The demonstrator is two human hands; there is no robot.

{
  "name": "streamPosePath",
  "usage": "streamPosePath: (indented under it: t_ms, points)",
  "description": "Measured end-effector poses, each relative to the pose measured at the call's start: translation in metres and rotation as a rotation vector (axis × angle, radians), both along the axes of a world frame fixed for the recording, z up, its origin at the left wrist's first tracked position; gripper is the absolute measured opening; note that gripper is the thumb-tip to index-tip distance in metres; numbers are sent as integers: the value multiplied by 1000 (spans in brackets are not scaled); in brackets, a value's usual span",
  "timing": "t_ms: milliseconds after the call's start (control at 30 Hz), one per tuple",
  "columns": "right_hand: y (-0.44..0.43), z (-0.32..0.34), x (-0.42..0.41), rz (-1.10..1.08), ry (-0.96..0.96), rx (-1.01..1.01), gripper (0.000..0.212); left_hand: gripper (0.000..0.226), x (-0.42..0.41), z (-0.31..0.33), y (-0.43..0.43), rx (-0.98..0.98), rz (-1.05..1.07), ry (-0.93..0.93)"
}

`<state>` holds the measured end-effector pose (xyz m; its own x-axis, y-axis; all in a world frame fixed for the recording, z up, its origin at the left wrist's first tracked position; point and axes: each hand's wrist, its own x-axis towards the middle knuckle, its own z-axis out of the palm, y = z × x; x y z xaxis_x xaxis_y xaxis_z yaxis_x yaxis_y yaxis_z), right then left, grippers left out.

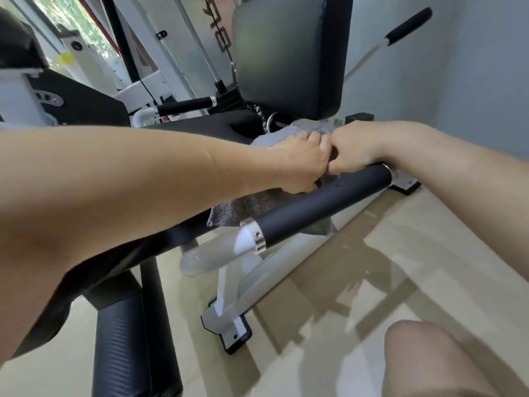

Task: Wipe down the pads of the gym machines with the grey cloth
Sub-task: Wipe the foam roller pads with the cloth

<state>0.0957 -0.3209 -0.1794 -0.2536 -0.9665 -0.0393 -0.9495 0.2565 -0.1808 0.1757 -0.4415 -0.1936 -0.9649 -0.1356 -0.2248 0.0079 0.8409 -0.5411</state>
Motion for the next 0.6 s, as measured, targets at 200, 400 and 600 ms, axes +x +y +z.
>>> streamPosePath:
  t_ms: [200, 400, 600]
  points:
    - [-6, 5, 4, 10, -150, 33, 15, 83, -5, 10, 4, 140, 81, 42]
    - [-20, 43, 95, 293, -182, -27, 18, 74, 123, 56, 1, 236, 277, 223]
    - [-39, 70, 184, 474, -75, -71, 77, 73, 247, 102, 32, -7, 461, 340]
